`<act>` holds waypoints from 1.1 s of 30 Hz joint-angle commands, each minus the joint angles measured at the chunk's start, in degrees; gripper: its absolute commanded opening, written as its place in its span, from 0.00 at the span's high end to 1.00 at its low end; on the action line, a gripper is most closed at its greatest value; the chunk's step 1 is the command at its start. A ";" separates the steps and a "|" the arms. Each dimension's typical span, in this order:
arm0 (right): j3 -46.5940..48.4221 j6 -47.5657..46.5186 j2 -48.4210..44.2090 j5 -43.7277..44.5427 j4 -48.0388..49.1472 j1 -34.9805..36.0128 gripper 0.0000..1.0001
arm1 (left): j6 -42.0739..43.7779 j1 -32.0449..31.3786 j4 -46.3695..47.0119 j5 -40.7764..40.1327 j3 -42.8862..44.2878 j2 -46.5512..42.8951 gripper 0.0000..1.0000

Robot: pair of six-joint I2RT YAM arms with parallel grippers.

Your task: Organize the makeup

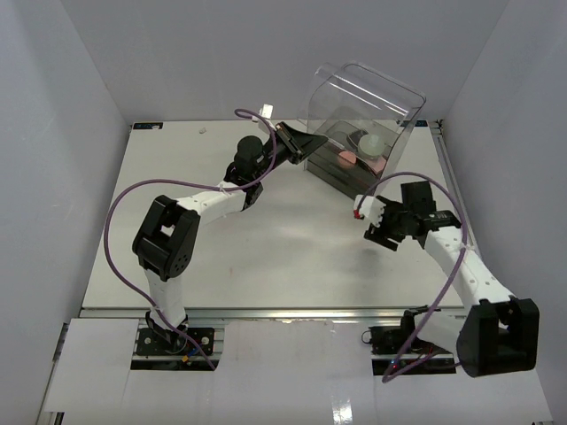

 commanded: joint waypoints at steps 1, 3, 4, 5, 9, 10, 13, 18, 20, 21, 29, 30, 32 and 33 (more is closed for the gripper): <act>3.58 0.35 -2.30 7.27 -0.75 15.12 0.84 | -0.34 0.61 2.49 -0.69 3.42 -3.28 0.93; 4.43 0.63 -1.52 13.45 0.83 21.03 0.84 | -0.68 0.62 2.47 -0.66 3.71 -3.19 0.93; 4.53 0.60 -0.87 17.71 2.42 23.80 0.84 | -0.73 0.66 2.41 -0.62 3.98 -3.17 0.93; 4.48 0.33 -0.09 21.85 4.34 26.23 0.84 | -0.75 0.72 2.33 -0.56 4.23 -3.17 0.93; 5.06 -2.23 5.06 36.39 14.05 31.57 0.84 | -0.89 0.81 2.02 -0.40 4.94 -3.19 0.93; 6.14 -2.54 6.95 39.80 17.02 32.23 0.84 | -0.83 0.88 2.00 -0.40 5.09 -3.25 0.93; 7.91 -5.53 9.86 45.09 23.63 32.94 0.85 | -1.10 0.90 1.85 -0.40 5.33 -3.26 0.93; 7.52 -14.60 12.07 50.94 35.32 33.10 0.84 | -0.95 0.97 1.17 -0.30 6.37 -2.98 0.93; 7.32 -17.46 12.69 52.74 39.59 33.10 0.84 | -1.00 0.97 1.01 -0.22 6.66 -2.72 0.93; 7.04 -19.01 12.94 53.41 41.63 33.10 0.84 | -1.10 0.97 1.06 -0.22 6.66 -2.61 0.93; 3.06 -31.36 16.28 56.09 59.23 33.01 0.82 | -1.52 0.97 1.14 -0.48 7.02 -2.29 0.93; 3.14 -32.64 16.89 56.37 60.28 32.96 0.81 | -1.52 0.97 1.08 -0.48 7.02 -2.34 0.93; 3.75 -33.76 18.12 57.08 61.68 32.69 0.80 | -1.52 0.97 0.97 -0.56 7.09 -2.38 0.93; 4.34 -34.10 18.79 57.52 61.80 32.51 0.79 | -1.52 0.97 0.92 -0.54 7.14 -2.38 0.93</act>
